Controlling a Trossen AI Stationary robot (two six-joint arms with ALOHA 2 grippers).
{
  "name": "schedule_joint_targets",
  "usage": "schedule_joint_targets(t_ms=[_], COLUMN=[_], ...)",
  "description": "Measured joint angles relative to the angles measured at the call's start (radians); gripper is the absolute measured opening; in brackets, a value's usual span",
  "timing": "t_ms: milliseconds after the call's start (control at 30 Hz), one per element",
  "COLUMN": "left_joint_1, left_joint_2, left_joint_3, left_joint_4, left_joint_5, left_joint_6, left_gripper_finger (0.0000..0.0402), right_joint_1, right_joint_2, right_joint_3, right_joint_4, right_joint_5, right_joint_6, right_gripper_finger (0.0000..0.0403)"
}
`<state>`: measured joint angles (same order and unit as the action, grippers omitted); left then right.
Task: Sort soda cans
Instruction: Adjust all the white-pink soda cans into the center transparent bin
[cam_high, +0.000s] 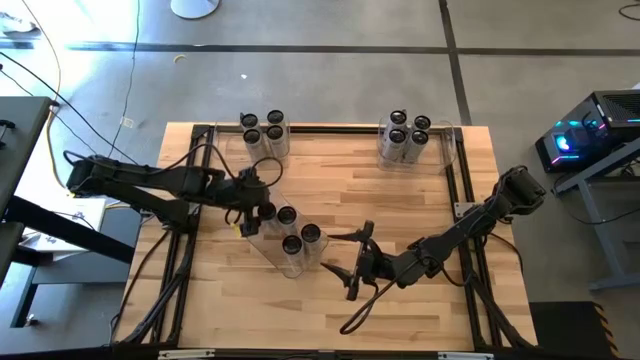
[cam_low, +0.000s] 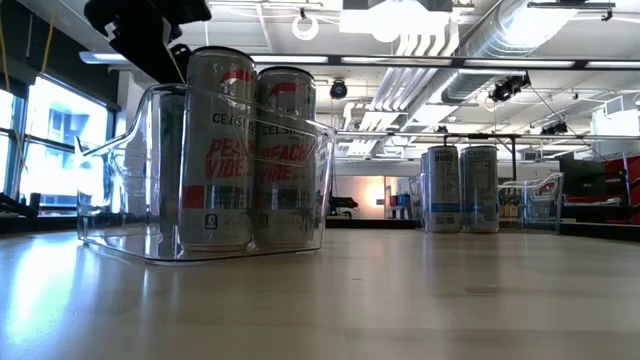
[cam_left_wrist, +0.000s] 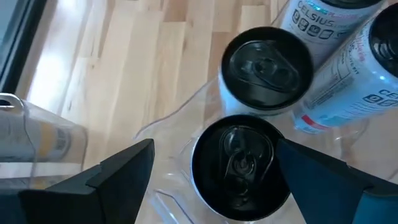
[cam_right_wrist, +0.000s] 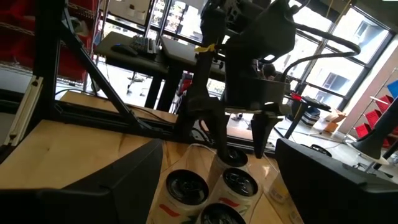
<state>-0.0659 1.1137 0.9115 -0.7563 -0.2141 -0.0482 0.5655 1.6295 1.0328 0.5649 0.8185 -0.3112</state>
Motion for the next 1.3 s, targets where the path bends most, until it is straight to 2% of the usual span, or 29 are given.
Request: schedule_joint_targets(t_ms=[233,500,633,900,1133,1300], left_joint_1=[0.036,0.033,0.016,0.013,0.013,0.014], left_joint_2=[-0.014,-0.086,-0.081,-0.055,-0.056,-0.056], left_joint_3=[0.000,0.019,-0.025,-0.151,-0.196,-0.213], left_joint_4=[0.000,-0.018,-0.017,0.112,0.228,0.228], left_joint_5=[-0.010,0.009,0.027,0.025,0.032,0.046], left_joint_6=[0.058,0.053,0.052,0.050,0.063,0.061], left_gripper_finger=[0.0333,0.0333,0.0333,0.0333,0.0333,0.0321], right_joint_1=[0.000,0.000,0.000,0.000,0.000,0.000], right_joint_2=[0.000,0.000,0.000,0.000,0.000,0.000], right_joint_3=[0.000,0.000,0.000,0.000,0.000,0.000], right_joint_4=[0.000,0.000,0.000,-0.007,-0.008,-0.008], right_joint_5=[0.000,0.000,0.000,0.000,0.000,0.000], right_joint_6=[-0.001,-0.001,0.000,0.016,0.025,0.026], right_gripper_finger=[0.0307,0.0307,0.0307,0.0307,0.0307,0.0307])
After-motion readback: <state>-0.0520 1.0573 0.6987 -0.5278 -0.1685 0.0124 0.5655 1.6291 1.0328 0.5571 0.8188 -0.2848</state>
